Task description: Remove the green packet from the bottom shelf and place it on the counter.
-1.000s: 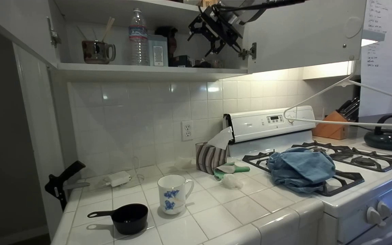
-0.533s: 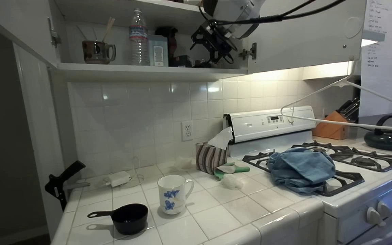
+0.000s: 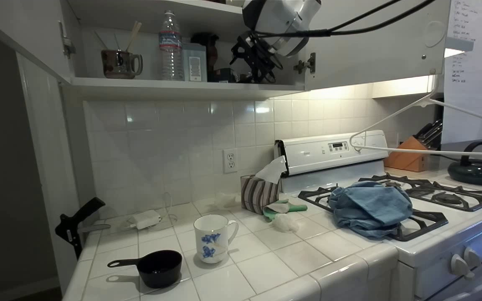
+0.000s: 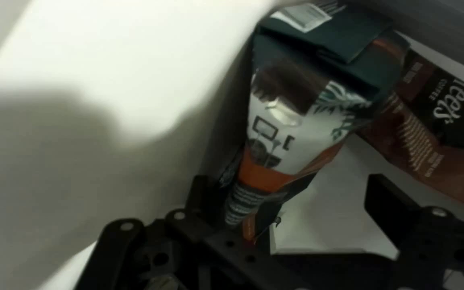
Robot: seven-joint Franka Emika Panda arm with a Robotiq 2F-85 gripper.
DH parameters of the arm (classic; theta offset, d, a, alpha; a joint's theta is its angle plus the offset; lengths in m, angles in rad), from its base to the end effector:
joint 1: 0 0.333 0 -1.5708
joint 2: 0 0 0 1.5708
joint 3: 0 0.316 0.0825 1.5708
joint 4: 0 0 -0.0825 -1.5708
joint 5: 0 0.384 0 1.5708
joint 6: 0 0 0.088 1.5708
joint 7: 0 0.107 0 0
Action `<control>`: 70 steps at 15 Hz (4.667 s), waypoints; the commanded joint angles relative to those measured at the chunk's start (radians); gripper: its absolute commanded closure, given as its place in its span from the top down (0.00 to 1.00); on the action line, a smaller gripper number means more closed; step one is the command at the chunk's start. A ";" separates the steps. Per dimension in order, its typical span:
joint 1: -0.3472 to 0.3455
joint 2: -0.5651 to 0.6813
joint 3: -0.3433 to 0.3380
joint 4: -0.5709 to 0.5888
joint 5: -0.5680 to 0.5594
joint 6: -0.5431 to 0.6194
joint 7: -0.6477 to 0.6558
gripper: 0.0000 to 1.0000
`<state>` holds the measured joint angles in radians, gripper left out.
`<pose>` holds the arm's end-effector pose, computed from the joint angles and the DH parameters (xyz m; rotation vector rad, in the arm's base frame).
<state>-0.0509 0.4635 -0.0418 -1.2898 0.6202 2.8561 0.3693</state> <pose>0.7357 -0.0916 0.6113 -1.9949 1.0123 -1.2432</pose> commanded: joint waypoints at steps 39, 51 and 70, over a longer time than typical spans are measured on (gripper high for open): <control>-0.018 -0.591 0.271 -1.180 0.228 1.193 -0.119 0.00; 0.103 -0.420 0.197 -1.456 0.253 1.259 -0.365 0.00; 0.284 0.035 0.065 -0.813 0.289 1.096 -0.811 0.01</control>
<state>0.2332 0.4984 0.0234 -2.1031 0.9094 3.9524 -0.4413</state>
